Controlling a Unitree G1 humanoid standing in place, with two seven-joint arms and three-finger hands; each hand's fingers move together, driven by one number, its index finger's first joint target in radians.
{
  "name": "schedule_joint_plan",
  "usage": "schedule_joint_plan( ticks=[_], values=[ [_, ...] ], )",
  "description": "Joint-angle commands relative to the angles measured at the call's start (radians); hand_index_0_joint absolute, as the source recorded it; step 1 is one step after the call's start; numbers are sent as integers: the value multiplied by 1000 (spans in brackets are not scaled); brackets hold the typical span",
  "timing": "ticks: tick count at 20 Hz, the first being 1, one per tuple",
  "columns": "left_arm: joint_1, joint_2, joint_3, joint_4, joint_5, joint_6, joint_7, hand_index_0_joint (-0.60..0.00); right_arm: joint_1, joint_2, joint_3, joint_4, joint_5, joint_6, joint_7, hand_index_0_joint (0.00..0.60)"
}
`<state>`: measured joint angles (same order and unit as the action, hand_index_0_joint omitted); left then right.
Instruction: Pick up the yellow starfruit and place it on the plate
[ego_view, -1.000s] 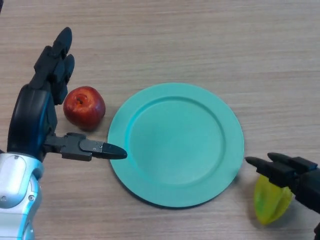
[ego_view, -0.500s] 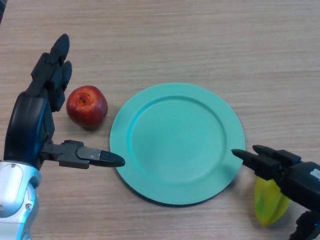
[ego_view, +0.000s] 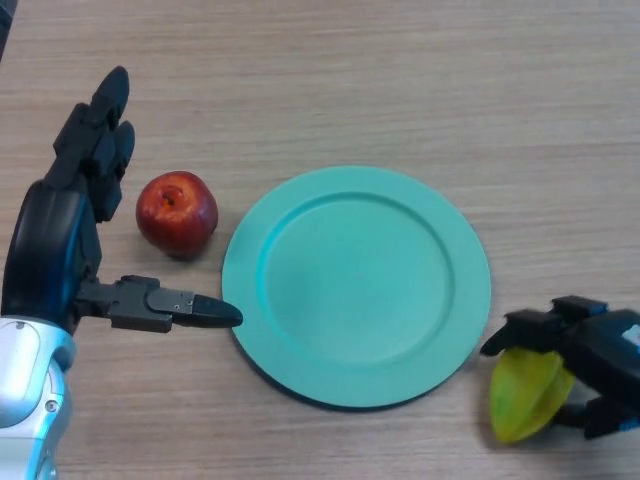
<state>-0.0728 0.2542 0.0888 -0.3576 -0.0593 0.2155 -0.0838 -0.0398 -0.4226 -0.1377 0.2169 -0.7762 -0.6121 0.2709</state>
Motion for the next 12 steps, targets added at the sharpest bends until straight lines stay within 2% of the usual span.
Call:
schedule_joint_plan(
  ticks=[1, 4, 7, 9, 12],
  values=[
    [-40, 26, 58, -40, -1, -154, 22, 0, -36, -44, -71, -33, 61, -24, -132, 600],
    [-46, 25, 53, -30, 6, -174, 28, 0, -47, -62, -76, -26, 46, -32, -166, 600],
    [-50, 28, 59, -28, 5, -187, 31, 0, -59, -67, -80, -74, 66, -29, -123, 600],
    [-51, 32, 67, -14, 15, -200, 35, 0, -85, -50, -72, -132, 137, -13, -81, 600],
    [-55, 39, 78, -7, 27, -207, 50, 0, -148, 16, 5, -228, 301, 60, 8, 600]
  ],
)
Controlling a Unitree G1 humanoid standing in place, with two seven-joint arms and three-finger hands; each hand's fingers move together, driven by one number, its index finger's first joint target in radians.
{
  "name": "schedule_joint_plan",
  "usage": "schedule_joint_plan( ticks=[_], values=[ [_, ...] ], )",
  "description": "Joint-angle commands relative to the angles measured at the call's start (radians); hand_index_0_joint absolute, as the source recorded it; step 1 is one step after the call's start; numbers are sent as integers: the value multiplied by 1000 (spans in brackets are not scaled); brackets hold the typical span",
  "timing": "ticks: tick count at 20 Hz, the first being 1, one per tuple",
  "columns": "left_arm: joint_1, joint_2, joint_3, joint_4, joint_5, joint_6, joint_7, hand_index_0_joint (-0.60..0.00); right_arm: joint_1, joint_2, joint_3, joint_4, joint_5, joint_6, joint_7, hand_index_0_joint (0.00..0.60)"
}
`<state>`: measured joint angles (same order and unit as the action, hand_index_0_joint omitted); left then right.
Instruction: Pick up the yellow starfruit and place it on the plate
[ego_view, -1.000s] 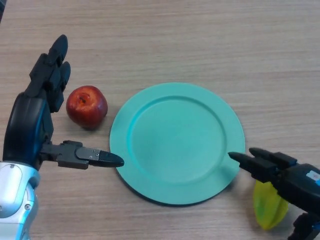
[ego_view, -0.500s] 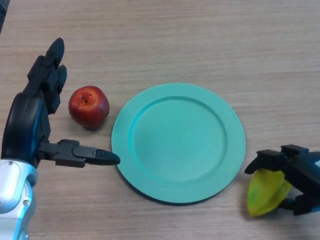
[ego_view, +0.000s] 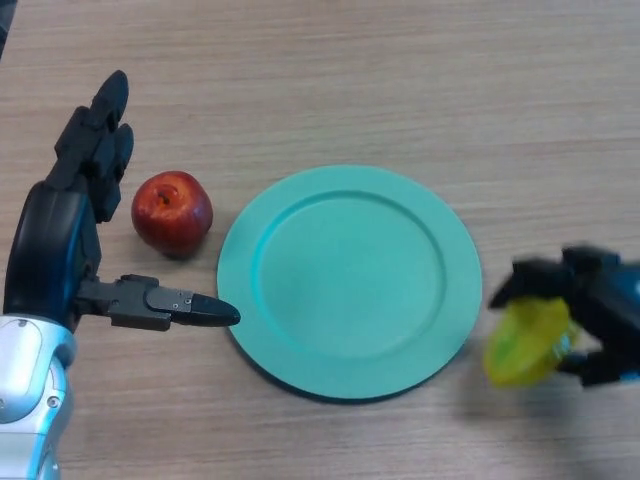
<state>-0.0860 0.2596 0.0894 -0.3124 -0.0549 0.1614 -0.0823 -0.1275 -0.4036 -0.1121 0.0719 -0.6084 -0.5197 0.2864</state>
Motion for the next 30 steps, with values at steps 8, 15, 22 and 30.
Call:
schedule_joint_plan(
  ticks=[8, 15, 22, 30],
  values=[
    [-21, 36, 90, -108, -8, -96, 20, 0, -238, 168, 163, 31, 174, 16, -51, 600],
    [-19, 32, 96, -115, -9, -97, 26, 0, -310, 203, 227, 283, -89, -29, -227, 600],
    [-25, 36, 106, -71, -52, -130, 36, 0, -295, 208, 229, 301, -161, 71, -218, 400],
    [-19, 16, 57, -53, -11, -147, 54, 0, -278, 201, 185, 132, 23, 95, -237, 0]
  ],
)
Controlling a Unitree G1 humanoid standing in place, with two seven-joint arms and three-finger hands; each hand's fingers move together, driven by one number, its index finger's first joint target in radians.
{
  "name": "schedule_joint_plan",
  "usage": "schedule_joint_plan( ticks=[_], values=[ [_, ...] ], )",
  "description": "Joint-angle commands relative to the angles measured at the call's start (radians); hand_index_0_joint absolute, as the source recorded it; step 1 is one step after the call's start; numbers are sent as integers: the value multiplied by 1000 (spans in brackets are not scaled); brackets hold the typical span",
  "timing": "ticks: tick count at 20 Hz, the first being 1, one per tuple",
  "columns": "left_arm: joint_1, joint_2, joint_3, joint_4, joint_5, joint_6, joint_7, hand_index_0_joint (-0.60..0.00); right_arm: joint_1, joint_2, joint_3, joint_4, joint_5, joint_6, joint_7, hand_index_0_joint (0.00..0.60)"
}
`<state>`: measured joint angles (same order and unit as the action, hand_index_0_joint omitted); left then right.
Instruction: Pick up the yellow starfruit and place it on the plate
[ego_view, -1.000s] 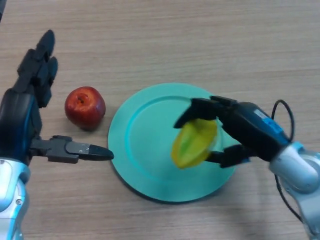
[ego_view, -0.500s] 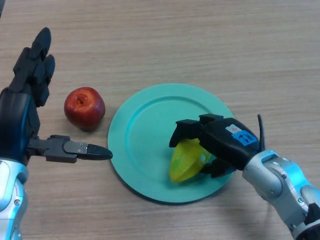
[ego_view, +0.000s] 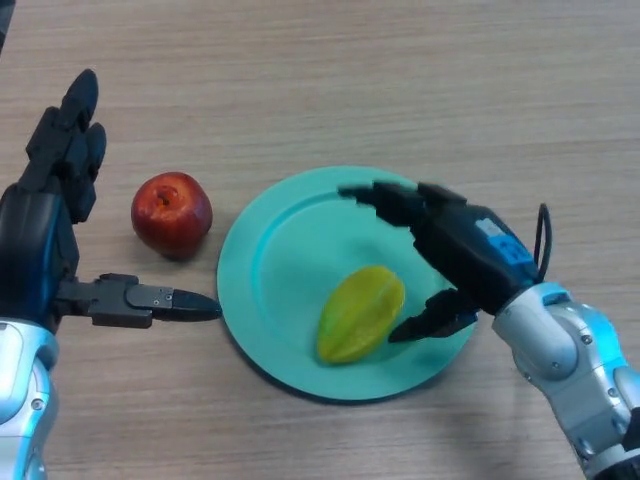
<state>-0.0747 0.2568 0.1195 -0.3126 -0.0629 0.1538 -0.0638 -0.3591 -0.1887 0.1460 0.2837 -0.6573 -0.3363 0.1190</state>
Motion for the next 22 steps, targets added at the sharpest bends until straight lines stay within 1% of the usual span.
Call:
schedule_joint_plan(
  ticks=[1, 3, 4, 5, 7, 8, 9, 10, 12, 14, 15, 17, 19, 21, 22],
  values=[
    [-34, 17, 22, -52, -2, -135, 36, 0, -46, -23, -81, -95, 81, -95, -73, 0],
    [-41, 14, 12, -34, -11, -126, 27, 0, -28, -40, -101, -153, 124, -94, -54, 0],
    [-40, 16, 7, -25, -14, -108, 14, 0, 6, -43, -118, -229, 207, -57, -16, 0],
    [-42, 18, 8, -24, -14, -99, 6, 0, 25, -48, -130, -271, 252, -31, 1, 0],
    [-48, 21, 17, -20, -33, -96, -15, 0, 77, -70, -171, -380, 375, 57, 42, 0],
    [-54, 22, 22, -13, -55, -111, -23, 0, 102, -89, -200, -413, 425, 94, 48, 0],
    [-56, 23, 25, -8, -64, -120, -23, 0, 119, -97, -216, -434, 450, 119, 50, 0],
    [-58, 25, 26, -3, -68, -131, -20, 0, 152, -105, -237, -487, 505, 183, 62, 0],
    [-53, 24, 10, -7, -48, -134, -29, 0, 206, -100, -255, -594, 620, 305, 82, 0],
    [-34, 28, 0, -45, -21, -66, -111, 0, 245, -96, -268, -666, 675, 387, 83, 0],
    [-29, 26, 4, -49, -16, -60, -124, 0, 256, -93, -272, -687, 692, 410, 78, 0],
    [-25, 25, 16, -60, -25, -42, -115, 0, 270, -89, -277, -715, 716, 447, 61, 0],
    [-32, 24, 14, -77, -37, -23, -98, 0, 264, -91, -283, -717, 727, 448, 46, 0],
    [-44, 27, 15, -83, -41, -14, -96, 0, 256, -91, -273, -708, 708, 447, 30, 0],
    [-49, 26, 20, -86, -55, -22, -83, 0, 255, -87, -260, -698, 679, 439, 21, 0]
  ],
)
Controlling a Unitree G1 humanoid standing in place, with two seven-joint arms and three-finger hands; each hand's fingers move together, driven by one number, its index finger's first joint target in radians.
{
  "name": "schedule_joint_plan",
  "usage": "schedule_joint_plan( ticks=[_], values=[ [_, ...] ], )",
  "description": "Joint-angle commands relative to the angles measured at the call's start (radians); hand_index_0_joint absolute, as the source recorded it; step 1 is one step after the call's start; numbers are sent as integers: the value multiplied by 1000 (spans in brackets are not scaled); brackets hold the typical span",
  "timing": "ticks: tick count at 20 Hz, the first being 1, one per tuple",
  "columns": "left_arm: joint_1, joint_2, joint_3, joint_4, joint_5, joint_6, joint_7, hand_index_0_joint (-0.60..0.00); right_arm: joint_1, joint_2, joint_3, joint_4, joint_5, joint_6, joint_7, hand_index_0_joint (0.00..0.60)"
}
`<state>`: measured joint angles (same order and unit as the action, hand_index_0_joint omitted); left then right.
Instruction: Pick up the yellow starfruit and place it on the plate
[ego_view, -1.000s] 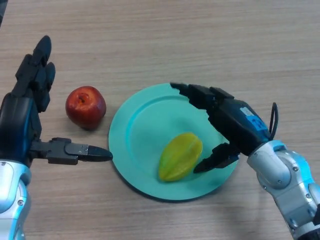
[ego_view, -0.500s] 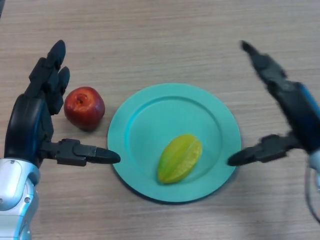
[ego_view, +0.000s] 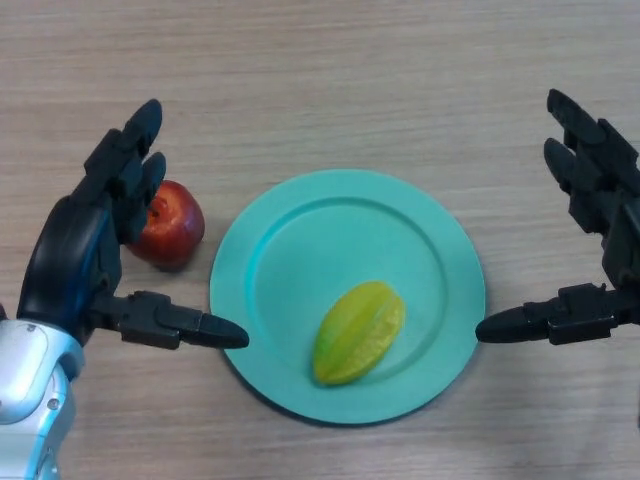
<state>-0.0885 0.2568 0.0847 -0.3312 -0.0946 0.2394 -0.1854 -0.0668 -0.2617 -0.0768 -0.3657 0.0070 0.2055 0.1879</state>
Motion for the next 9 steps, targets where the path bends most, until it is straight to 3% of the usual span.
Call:
schedule_joint_plan(
  ticks=[1, 6, 9],
  values=[
    [-35, 25, 56, -68, -29, -118, 48, 0, -35, -11, -32, -50, 7, -104, -51, 0],
    [-29, 24, 74, -42, -24, -229, 129, 0, -20, 5, -5, -93, 1, -69, -42, 0],
    [-33, 38, 98, -38, -1, -258, 136, 0, -19, 3, -10, -105, -5, -62, -36, 0]
  ],
)
